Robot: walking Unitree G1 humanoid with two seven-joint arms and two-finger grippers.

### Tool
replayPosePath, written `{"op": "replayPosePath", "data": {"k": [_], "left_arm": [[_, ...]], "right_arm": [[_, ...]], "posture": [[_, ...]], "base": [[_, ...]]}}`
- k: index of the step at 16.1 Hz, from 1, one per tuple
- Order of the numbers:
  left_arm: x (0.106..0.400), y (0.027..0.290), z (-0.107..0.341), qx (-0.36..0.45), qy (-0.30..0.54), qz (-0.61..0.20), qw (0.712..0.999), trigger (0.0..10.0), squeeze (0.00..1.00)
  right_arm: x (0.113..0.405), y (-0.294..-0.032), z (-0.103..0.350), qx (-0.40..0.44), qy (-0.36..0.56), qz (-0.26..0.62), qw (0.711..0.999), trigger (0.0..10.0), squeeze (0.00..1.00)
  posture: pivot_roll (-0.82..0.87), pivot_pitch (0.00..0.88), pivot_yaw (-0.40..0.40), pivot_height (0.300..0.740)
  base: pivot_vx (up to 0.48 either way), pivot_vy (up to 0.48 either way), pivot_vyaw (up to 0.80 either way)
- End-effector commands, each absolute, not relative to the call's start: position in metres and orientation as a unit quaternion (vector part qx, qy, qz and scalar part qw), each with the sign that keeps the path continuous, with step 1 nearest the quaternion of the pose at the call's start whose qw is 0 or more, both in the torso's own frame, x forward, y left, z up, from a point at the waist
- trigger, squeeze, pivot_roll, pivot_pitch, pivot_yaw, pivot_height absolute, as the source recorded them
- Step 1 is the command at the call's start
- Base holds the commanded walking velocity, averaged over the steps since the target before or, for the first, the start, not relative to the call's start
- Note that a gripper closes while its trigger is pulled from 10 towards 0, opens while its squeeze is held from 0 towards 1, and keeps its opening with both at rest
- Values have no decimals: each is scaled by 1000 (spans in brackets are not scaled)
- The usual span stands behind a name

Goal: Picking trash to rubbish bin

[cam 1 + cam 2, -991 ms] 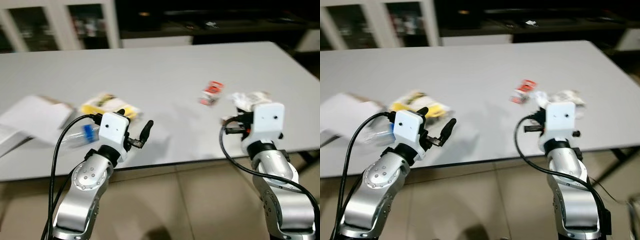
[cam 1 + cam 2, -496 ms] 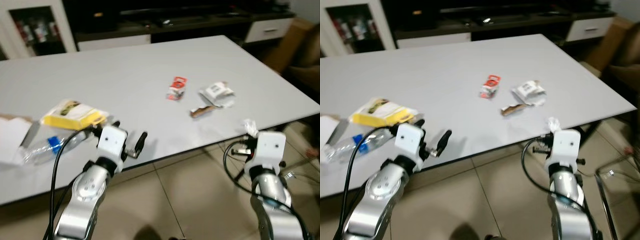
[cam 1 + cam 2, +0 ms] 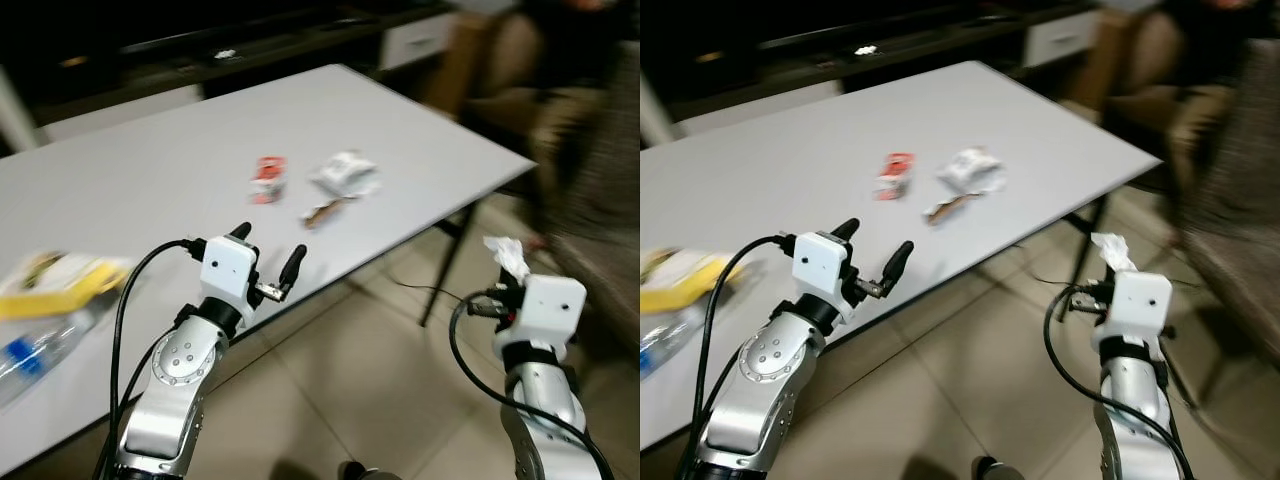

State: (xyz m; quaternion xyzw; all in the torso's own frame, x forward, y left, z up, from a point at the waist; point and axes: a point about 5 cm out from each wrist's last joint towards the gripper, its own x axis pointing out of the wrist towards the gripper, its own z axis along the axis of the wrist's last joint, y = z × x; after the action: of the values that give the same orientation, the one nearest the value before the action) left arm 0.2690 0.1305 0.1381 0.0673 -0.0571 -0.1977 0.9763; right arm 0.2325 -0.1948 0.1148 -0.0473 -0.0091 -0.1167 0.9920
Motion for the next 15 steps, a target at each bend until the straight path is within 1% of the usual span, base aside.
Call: {"op": "replayPosePath", "data": {"k": [1, 2, 3, 5, 7, 8, 10, 13, 15], "left_arm": [[272, 130, 139, 70, -58, -206, 974, 10000, 0], [275, 131, 139, 71, -58, -204, 975, 10000, 0], [279, 134, 139, 76, -58, -195, 976, 10000, 0], [281, 138, 137, 82, -55, -188, 977, 10000, 0], [283, 141, 135, 85, -50, -181, 979, 10000, 0], [284, 145, 135, 84, -48, -174, 980, 10000, 0], [285, 148, 134, 85, -48, -172, 980, 10000, 0], [284, 148, 133, 86, -48, -184, 978, 10000, 0], [283, 146, 133, 80, -46, -192, 977, 10000, 0]], "right_arm": [[233, -195, 120, -40, -25, -120, 992, 10000, 0], [234, -194, 119, -45, -20, -111, 993, 10000, 0], [238, -187, 117, -54, -7, -71, 996, 10000, 0], [239, -181, 112, -58, 11, -48, 997, 10000, 0], [240, -176, 107, -44, 27, -27, 998, 10000, 0], [240, -169, 103, -45, 40, 7, 998, 10000, 0], [237, -163, 99, -53, 53, 35, 997, 10000, 0], [233, -166, 93, -64, 67, 20, 995, 10000, 0], [232, -168, 92, -69, 70, 5, 995, 10000, 0]], "posture": [[-59, 0, 64, 740], [-58, 0, 59, 740], [-56, 0, 55, 740], [-59, 0, 50, 740], [-55, 0, 42, 740], [-53, 0, 39, 740], [-46, 0, 30, 740], [-40, 0, 28, 740], [-44, 0, 32, 740]], "base": [[244, 0, -800], [334, 0, -800], [390, 0, 0], [403, 0, 0], [416, 0, 0], [424, 0, 0], [422, 0, 0], [424, 0, 0], [0, 0, 0]]}}
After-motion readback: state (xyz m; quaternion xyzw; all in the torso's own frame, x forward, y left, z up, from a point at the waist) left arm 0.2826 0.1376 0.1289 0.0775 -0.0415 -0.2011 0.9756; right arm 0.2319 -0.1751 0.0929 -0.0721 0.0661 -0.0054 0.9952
